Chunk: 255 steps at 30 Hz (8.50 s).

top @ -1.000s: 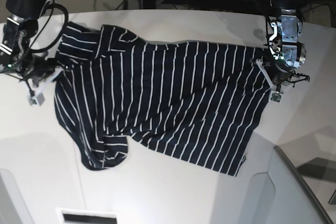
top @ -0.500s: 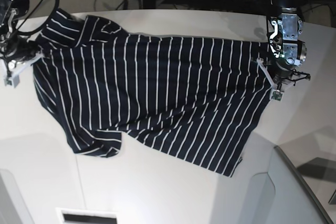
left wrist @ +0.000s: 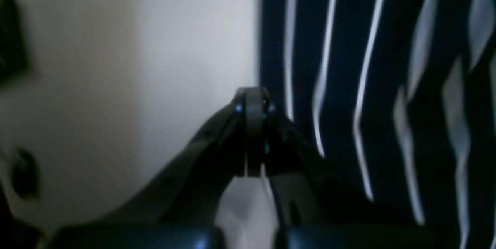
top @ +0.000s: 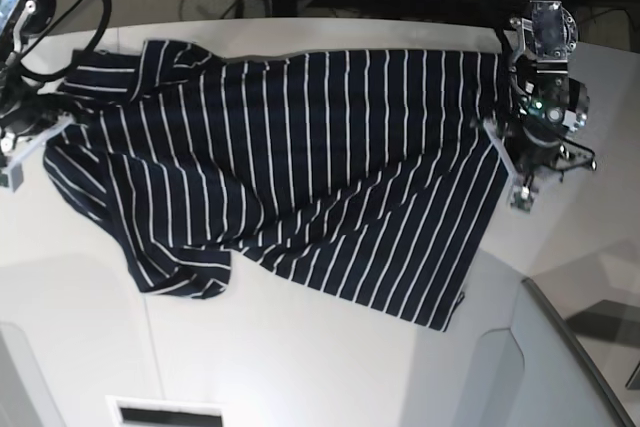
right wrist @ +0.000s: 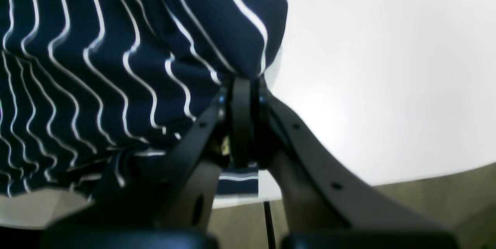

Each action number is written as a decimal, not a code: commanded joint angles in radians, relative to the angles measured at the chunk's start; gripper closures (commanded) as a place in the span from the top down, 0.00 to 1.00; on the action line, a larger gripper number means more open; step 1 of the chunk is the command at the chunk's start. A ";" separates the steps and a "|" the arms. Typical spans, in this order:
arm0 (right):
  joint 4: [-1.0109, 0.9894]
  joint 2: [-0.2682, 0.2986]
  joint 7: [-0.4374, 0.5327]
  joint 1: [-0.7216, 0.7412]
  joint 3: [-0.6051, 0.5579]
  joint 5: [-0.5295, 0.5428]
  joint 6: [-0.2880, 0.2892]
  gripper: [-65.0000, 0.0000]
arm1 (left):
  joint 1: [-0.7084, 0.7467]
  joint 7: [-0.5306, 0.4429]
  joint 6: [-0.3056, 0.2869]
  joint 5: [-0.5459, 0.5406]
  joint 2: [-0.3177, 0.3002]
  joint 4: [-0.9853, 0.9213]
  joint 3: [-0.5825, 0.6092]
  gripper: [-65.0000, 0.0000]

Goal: Layout the t-shirt on the table in an organized manner, then fold the t-shirt properly
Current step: 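Drag the shirt edges apart with both grippers to flatten it, then release the shirt with the left gripper and move it to the hem, then grasp the shirt with both grippers and pull it toward the robot, then release with the left gripper and reach to grasp the shirt collar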

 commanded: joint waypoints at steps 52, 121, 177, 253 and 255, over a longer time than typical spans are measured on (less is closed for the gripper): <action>-0.695 0.292 0.277 0.214 -0.445 0.004 0.052 0.00 | -0.482 -0.132 0.013 0.146 0.077 -0.803 0.177 0.00; -0.311 0.097 0.044 0.142 -0.545 0.004 -0.076 0.00 | -0.100 -0.103 0.154 -0.302 0.136 -0.459 0.591 0.00; -0.026 0.021 0.263 -0.016 -0.314 0.044 -0.146 0.02 | 0.115 -0.050 0.051 -0.620 -0.175 0.046 0.151 0.00; -0.854 0.079 0.383 0.345 -0.322 0.308 -0.023 0.01 | 0.325 -0.284 0.040 -0.631 0.103 -0.017 0.608 0.17; -0.854 0.080 0.383 0.343 -0.322 0.308 -0.023 0.01 | 0.316 -0.285 0.040 -0.631 0.100 -0.020 0.616 0.31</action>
